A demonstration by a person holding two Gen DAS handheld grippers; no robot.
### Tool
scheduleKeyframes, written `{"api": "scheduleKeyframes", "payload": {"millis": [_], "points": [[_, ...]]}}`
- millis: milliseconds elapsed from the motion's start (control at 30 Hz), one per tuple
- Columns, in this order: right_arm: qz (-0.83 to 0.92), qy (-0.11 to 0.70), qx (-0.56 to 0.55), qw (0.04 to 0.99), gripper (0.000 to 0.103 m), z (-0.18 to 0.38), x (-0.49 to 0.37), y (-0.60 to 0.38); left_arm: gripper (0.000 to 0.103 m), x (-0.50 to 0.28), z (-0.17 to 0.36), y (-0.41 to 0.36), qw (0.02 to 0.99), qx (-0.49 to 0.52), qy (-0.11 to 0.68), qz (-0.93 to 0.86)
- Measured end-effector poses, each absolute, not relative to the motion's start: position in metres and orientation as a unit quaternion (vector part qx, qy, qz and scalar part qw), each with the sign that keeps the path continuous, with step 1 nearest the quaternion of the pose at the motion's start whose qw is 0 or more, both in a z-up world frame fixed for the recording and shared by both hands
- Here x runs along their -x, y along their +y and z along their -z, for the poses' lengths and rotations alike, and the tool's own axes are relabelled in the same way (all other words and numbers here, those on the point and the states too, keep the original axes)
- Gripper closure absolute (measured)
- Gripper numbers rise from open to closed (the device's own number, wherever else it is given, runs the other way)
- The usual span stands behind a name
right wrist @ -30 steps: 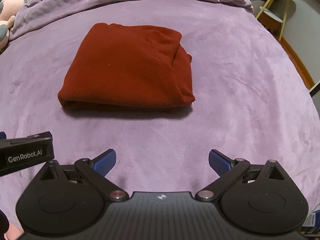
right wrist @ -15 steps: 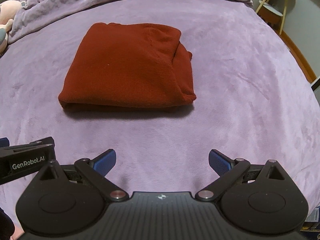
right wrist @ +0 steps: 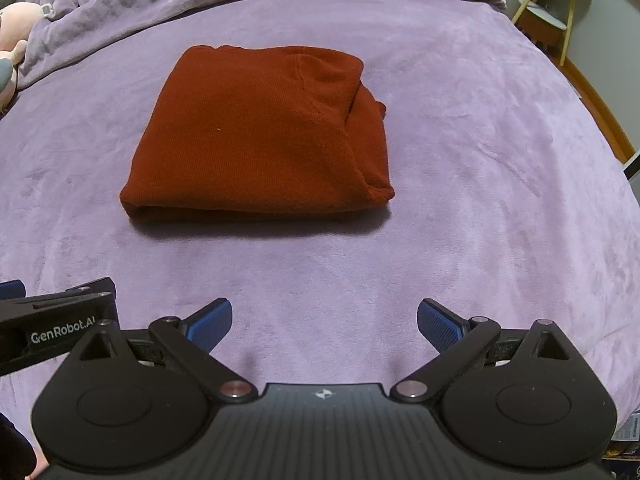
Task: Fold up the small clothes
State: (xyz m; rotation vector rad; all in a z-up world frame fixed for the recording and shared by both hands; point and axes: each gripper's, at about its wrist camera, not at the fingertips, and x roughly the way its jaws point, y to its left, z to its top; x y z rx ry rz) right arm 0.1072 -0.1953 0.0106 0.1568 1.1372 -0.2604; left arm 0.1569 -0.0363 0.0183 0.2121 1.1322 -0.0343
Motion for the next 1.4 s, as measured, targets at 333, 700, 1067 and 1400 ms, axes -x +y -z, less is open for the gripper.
{"api": "scheduleKeyframes", "payload": {"millis": [333,700,1067,1400], "points": [[0.120,0.537,-0.080,0.831,0.004,-0.0112,-0.1068,-0.1977,0.006,-0.1561,-0.0158,-0.0365,0.836,-0.098,0.539,0.022],[0.117,0.537,-0.081,0.831,0.004,-0.0110,-0.1068,-0.1979,0.006,-0.1577,-0.0149,-0.0376,0.835,-0.093,0.542,0.028],[0.116,0.538,-0.087,0.830,0.004,-0.0090,-0.1065,-0.1987,0.006,-0.1584,-0.0118,-0.0372,0.833,-0.093,0.545,0.028],[0.119,0.537,-0.092,0.830,0.004,-0.0092,-0.1054,-0.2009,0.006,-0.1579,-0.0113,-0.0372,0.832,-0.094,0.546,0.030]]}}
